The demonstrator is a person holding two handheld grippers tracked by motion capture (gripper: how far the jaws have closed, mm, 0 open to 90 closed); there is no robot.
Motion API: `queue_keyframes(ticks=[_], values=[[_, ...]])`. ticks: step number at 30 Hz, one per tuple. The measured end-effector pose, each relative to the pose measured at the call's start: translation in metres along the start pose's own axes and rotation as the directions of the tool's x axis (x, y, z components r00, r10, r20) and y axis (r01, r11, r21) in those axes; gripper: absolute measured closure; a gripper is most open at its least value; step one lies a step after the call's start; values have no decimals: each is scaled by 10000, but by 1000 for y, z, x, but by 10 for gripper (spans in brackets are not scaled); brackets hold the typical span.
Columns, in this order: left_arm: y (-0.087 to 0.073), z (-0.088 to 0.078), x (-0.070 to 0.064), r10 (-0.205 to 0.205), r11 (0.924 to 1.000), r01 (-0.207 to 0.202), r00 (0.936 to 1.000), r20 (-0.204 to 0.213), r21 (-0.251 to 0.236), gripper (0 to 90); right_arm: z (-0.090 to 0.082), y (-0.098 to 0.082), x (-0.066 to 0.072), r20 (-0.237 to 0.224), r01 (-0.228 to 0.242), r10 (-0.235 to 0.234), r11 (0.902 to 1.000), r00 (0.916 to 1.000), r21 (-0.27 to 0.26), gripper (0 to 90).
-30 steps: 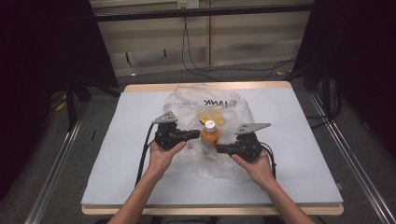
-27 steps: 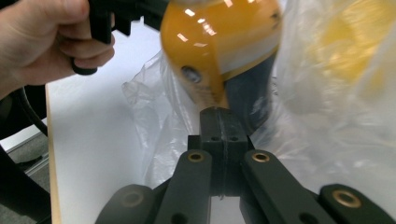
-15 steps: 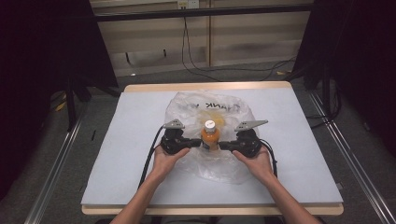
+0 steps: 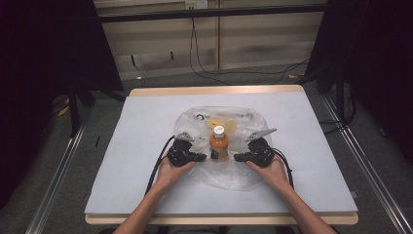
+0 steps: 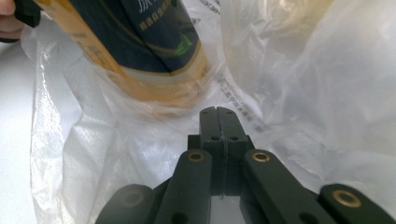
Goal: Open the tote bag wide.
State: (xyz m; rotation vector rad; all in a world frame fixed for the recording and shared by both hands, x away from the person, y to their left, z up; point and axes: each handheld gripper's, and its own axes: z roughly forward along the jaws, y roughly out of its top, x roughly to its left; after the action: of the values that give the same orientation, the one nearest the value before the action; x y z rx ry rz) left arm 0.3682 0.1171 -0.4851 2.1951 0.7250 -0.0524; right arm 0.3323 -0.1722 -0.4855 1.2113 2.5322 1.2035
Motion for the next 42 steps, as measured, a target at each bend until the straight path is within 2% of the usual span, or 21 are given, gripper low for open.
queue_keyframes(ticks=[3, 4, 5, 10, 12, 15, 16, 18, 22, 23, 24, 25, 27, 28, 29, 31, 32, 35, 36, 39, 42], values=[[-4, -4, -5, 244, 9996, -244, 9997, 39, 111, 900, -4, -3, 1, 9, 167, -168, 9997, 9999, 158, 900], [-7, -9, -8, 418, 9986, -418, 9991, 14, 331, 900, -7, -4, 1, -3, 208, -208, 9996, 9998, 208, 900], [-10, -11, -10, 443, 9985, -444, 9990, 46, 309, 900, -16, -10, 1, 155, 287, -293, 9990, 9995, 347, 900], [-24, -24, -15, 505, 9978, -519, 9982, 331, 406, 900, -30, -23, -3, 186, -14, 8, 9994, 9998, 345, 900], [-26, -26, -18, 611, 9971, -626, 9976, 338, 434, 900, -32, -26, -2, 178, 47, -53, 9994, 9998, 335, 900], [-32, -29, -29, 899, 9947, -926, 9942, 583, 446, 900, -35, -28, 0, 112, 138, -143, 9992, 9998, 380, 900], [-34, -31, -30, 991, 9929, -1026, 9933, 595, 598, 900, -39, -33, 0, -4, 64, -64, 9990, 10000, 433, 900], [-38, -33, -33, 1016, 9927, -1063, 9915, 807, 568, 900, -41, -35, 1, -32, 40, -39, 9992, 10000, 408, 900], [-44, -38, -42, 1204, 9900, -1261, 9890, 861, 637, 900, -47, -41, 5, -29, 104, -103, 9991, 9999, 406, 900], [-44, -38, -45, 1233, 9903, -1267, 9906, 598, 570, 900, -47, -41, 5, -29, 104, -103, 9991, 9999, 406, 900], [-44, -39, -44, 1217, 9909, -1261, 9888, 864, 470, 900, -47, -41, 6, 48, 130, -132, 9990, 9999, 423, 900], [-42, -39, -44, 1241, 9914, -1272, 9886, 852, 321, 900, -47, -40, 8, 31, 224, -225, 9989, 9997, 400, 900], [-37, -45, -44, 1089, 9940, -1079, 9893, 970, -149, 900, -50, -37, 11, -188, 243, -245, 9997, 9995, -69, 900], [-35, -48, -44, 1057, 9943, -1036, 9893, 1008, -260, 900, -56, -29, 14, -267, 330, -343, 9983, 9991, -478, 900], [-33, -51, -45, 1096, 9936, -1063, 9892, 970, -388, 900, -56, -29, 14, -267, 330, -343, 9983, 9991, -478, 900], [-30, -55, -47, 1079, 9927, -1013, 9886, 1050, -661, 900, -66, -17, 16, -393, 336, -381, 9933, 9985, -1105, 900], [-29, -58, -48, 1123, 9919, -1050, 9879, 1073, -719, 900, -66, -17, 16, -393, 336, -381, 9933, 9985, -1105, 900], [-26, -65, -52, 1281, 9893, -1198, 9864, 1029, -833, 900, -77, -4, 19, -371, 374, -441, 9855, 9983, -1655, 900], [-25, -67, -54, 1193, 9889, -1082, 9869, 1090, -1022, 900, -79, -2, 19, -357, 378, -447, 9840, 9984, -1742, 900], [-20, -76, -55, 1349, 9833, -1192, 9846, 1110, -1376, 900, -81, 3, 20, -310, 413, -479, 9814, 9984, -1874, 900], [-13, -85, -53, 1330, 9772, -1125, 9854, 1060, -1803, 900, -84, 13, 18, -299, 345, -420, 9750, 9987, -2197, 900]])
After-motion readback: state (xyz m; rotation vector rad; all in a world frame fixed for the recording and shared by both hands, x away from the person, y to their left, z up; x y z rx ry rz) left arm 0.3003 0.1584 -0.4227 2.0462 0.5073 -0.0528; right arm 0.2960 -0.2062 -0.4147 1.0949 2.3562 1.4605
